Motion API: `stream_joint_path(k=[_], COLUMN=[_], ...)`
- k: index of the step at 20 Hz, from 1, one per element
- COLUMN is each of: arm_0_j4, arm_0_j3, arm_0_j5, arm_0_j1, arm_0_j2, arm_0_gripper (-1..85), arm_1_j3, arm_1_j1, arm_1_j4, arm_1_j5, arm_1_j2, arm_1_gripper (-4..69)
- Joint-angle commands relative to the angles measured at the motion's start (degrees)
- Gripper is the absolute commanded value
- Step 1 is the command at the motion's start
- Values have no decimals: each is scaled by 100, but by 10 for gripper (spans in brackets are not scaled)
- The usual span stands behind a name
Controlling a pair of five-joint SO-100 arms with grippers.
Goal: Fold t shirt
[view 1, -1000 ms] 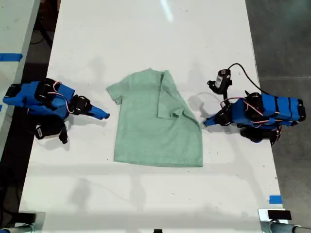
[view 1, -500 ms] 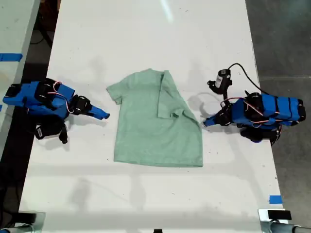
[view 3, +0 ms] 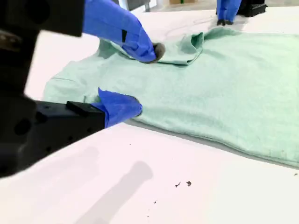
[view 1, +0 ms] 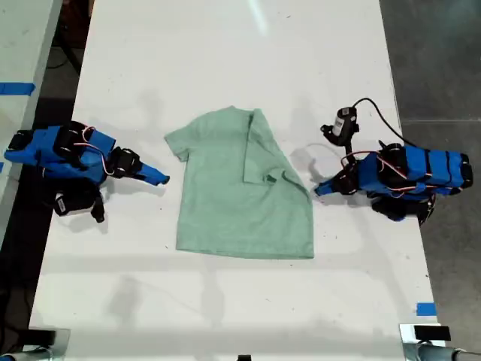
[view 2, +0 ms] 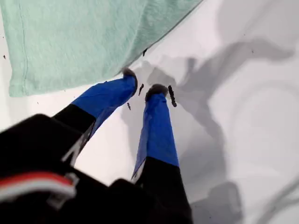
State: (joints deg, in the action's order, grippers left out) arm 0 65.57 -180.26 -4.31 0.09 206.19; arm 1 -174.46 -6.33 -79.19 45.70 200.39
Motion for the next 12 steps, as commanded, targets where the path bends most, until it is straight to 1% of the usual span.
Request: stream_joint_path(k=[1,8,9,12], arm_0_j4=[-88,-88,-79,-44], arm_0_j3=[62,62,70,97], arm_0_j5=[62,62,70,105], arm_0_j1=[35,35,26,-193], arm_0_j2=[35,35,35,35], arm_0_gripper=[148,148,167,163], arm_1_j3=[-290,-290,-290,-290], arm_1_j1=[44,44,44,44], arm_1_j4=[132,132,132,132], arm_1_j5=[79,79,79,79], arm_1_j2=[53,53,53,53], arm_1_gripper=[73,73,73,73])
